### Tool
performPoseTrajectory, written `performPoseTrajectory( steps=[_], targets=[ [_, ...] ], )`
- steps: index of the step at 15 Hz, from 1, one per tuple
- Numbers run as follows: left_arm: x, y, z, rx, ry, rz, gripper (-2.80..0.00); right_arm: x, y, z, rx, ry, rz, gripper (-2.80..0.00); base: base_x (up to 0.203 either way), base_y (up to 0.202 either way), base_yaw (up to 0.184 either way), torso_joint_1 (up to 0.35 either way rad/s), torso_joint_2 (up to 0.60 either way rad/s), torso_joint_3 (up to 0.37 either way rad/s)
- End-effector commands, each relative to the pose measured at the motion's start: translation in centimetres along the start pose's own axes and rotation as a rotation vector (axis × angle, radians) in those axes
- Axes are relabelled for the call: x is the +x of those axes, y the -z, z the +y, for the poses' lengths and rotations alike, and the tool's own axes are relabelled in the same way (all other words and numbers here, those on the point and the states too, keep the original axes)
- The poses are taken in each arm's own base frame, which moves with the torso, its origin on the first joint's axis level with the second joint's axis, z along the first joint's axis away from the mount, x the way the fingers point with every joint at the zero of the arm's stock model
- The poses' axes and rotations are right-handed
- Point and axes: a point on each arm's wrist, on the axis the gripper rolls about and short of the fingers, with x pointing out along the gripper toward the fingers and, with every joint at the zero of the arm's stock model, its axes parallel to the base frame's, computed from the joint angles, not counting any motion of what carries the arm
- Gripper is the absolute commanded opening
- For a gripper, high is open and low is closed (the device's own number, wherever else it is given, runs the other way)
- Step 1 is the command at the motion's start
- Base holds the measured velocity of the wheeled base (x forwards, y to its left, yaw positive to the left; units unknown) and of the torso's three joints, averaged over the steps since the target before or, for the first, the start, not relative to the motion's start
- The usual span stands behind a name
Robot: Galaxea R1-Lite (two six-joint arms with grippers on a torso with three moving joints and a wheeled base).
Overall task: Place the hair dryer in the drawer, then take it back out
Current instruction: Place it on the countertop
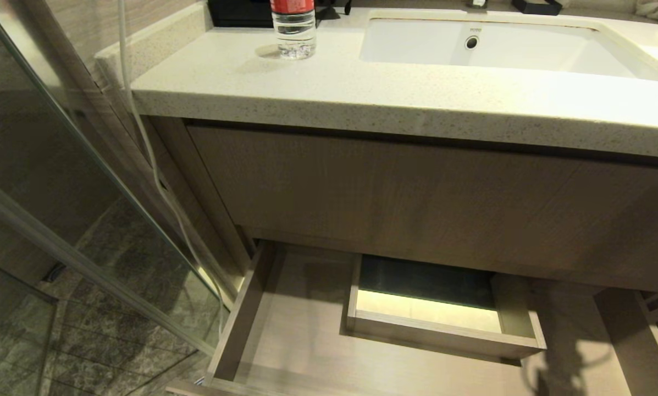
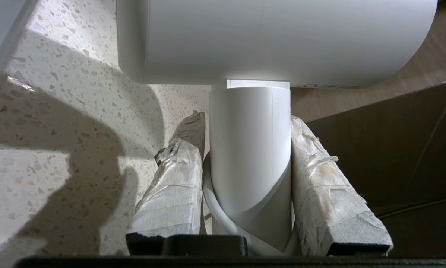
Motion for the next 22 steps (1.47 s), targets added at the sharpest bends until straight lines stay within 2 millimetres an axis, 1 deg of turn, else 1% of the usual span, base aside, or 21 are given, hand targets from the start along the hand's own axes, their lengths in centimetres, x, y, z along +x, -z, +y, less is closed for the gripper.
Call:
performPoseTrajectory(
  steps=[1,9,14,16,17,22],
  targets=[
    [0.0,0.0,0.0,0.000,0.000,0.000,-2.80,1.3,0.9,1.2,-0.009,-0.026,0.020,-2.80,0.000,0.000,0.000,0.000,0.00,0.000],
    [0.0,0.0,0.0,0.000,0.000,0.000,-2.80,2.1,2.0,2.3,-0.031,-0.064,0.054,-2.80,0.000,0.000,0.000,0.000,0.00,0.000],
    [0.0,0.0,0.0,0.000,0.000,0.000,-2.80,1.9,2.2,2.6,-0.052,-0.082,0.065,-2.80,0.000,0.000,0.000,0.000,0.00,0.000],
    [0.0,0.0,0.0,0.000,0.000,0.000,-2.80,1.7,2.2,2.4,-0.073,-0.104,0.027,-2.80,0.000,0.000,0.000,0.000,0.00,0.000],
    [0.0,0.0,0.0,0.000,0.000,0.000,-2.80,1.6,2.1,2.4,-0.074,-0.105,0.026,0.00,0.000,0.000,0.000,0.000,0.00,0.000],
    [0.0,0.0,0.0,0.000,0.000,0.000,-2.80,1.0,1.9,2.1,-0.065,-0.103,0.023,0.00,0.000,0.000,0.000,0.000,0.00,0.000]
  ],
)
